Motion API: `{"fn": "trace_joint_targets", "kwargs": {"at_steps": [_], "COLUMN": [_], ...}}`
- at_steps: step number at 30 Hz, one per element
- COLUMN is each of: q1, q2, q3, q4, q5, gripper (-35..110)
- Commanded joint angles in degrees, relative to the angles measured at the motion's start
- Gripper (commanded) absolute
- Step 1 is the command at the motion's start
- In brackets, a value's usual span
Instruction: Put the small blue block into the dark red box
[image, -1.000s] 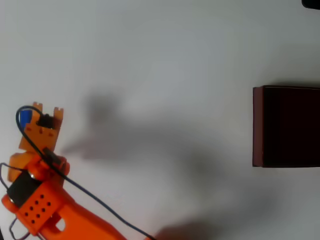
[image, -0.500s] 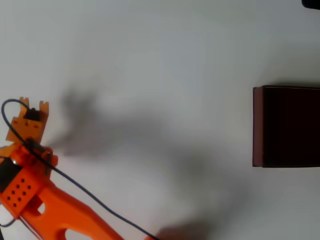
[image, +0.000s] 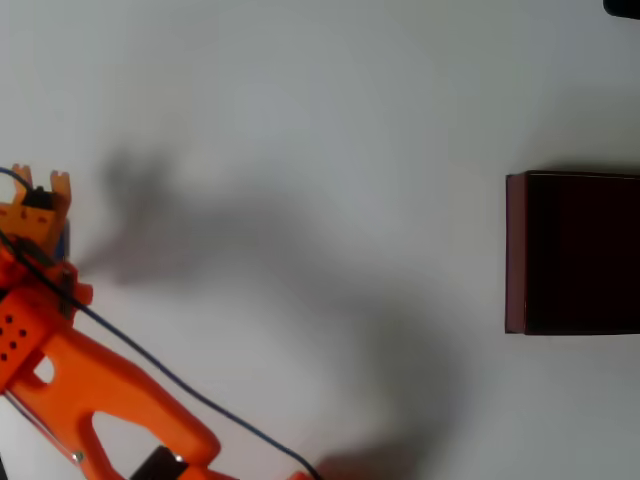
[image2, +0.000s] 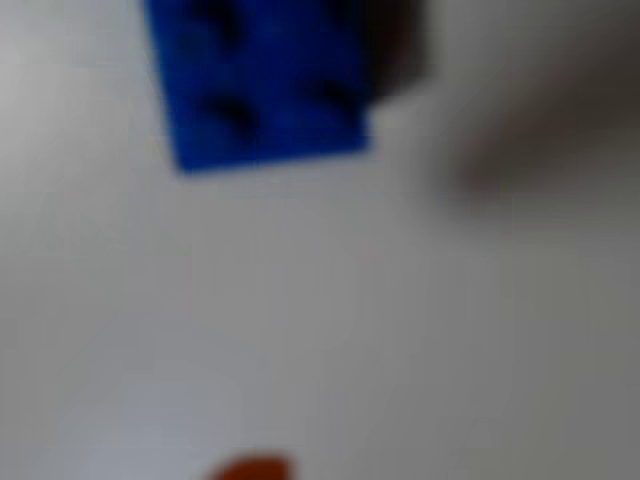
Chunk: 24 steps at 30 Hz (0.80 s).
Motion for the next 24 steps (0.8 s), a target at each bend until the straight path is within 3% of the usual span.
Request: {"fn": "trace_joint_targets", "kwargs": {"at_steps": [1, 20, 24], "q1": [-1.49, -1.23, -0.35], "q2": [-0.88, -10.90, -17.23], "q3": [-6.50, -21.18, -33.05], "q4": [2.11, 4.75, 11.43], "q5": [-0.70, -3.69, -5.62], "gripper": [22, 22, 22]}}
